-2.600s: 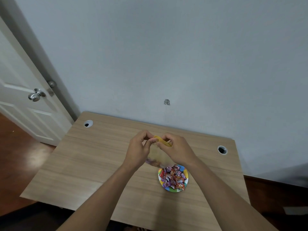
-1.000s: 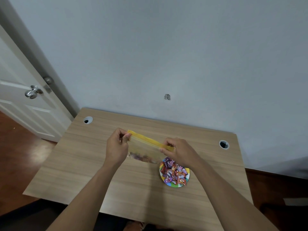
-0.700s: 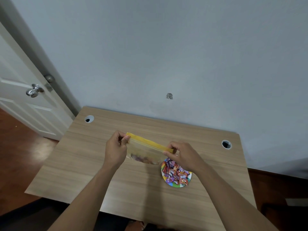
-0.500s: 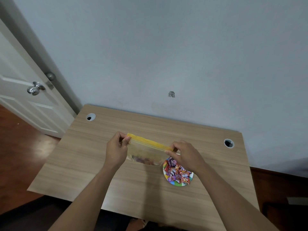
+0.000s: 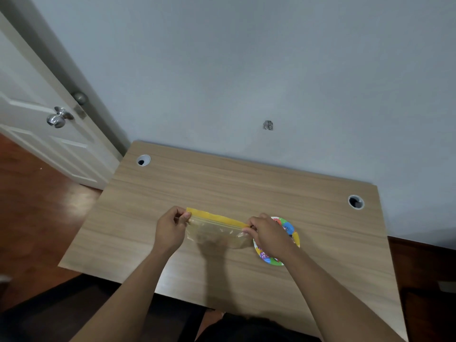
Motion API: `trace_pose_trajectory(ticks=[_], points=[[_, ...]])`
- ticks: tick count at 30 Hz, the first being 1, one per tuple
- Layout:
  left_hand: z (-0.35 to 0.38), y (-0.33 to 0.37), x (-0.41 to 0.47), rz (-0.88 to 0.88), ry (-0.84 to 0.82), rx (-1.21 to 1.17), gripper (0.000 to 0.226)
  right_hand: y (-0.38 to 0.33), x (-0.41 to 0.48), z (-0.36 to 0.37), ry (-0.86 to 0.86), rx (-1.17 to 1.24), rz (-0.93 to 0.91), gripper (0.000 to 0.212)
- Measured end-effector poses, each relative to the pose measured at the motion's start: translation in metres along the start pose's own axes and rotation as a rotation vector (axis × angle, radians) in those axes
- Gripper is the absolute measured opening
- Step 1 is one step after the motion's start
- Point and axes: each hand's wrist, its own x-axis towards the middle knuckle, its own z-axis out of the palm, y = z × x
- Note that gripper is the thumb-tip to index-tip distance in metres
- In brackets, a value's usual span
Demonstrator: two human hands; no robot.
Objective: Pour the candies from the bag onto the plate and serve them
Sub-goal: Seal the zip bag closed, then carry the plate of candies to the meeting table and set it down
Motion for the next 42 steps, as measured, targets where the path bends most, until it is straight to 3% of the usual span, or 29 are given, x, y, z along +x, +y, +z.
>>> trace_pose_trajectory(ticks=[9, 13, 15, 18, 21, 26, 33, 37, 42], points=[[0.012, -0.024, 0.017, -0.148, 0.025, -0.008, 0.017, 0.004, 0.026, 0.025, -0.047, -0.073, 0.094, 0.023], [0.014, -0.024, 0.027, -0.120, 0.036, 0.086, 0.016, 0.013, 0.031, 0.021, -0.003, 0.159, 0.068, 0.015], [0.013, -0.021, 0.030, -0.089, 0.036, 0.149, 0.028, 0.025, 0.026, 0.010, 0.043, 0.288, 0.124, 0.024], [0.022, -0.012, 0.030, -0.023, 0.085, 0.192, 0.048, 0.059, 0.012, -0.005, 0.085, 0.323, 0.190, 0.028], [0.042, 0.001, 0.025, 0.064, 0.112, 0.195, 0.039, 0.097, -0.005, -0.015, 0.137, 0.309, 0.267, 0.024], [0.090, 0.017, 0.007, 0.104, -0.100, 0.123, 0.026, 0.149, -0.033, -0.016, 0.165, 0.340, 0.470, 0.025], [0.160, 0.017, -0.018, -0.175, -0.386, -0.032, 0.015, 0.202, -0.058, 0.016, 0.106, 0.526, 0.768, 0.032], [0.194, 0.003, -0.025, -0.267, -0.452, -0.067, 0.016, 0.210, -0.066, 0.029, 0.012, 0.700, 0.827, 0.019], [0.227, 0.004, -0.035, -0.338, -0.441, -0.066, 0.046, 0.213, -0.066, 0.048, -0.068, 0.739, 0.760, 0.027]])
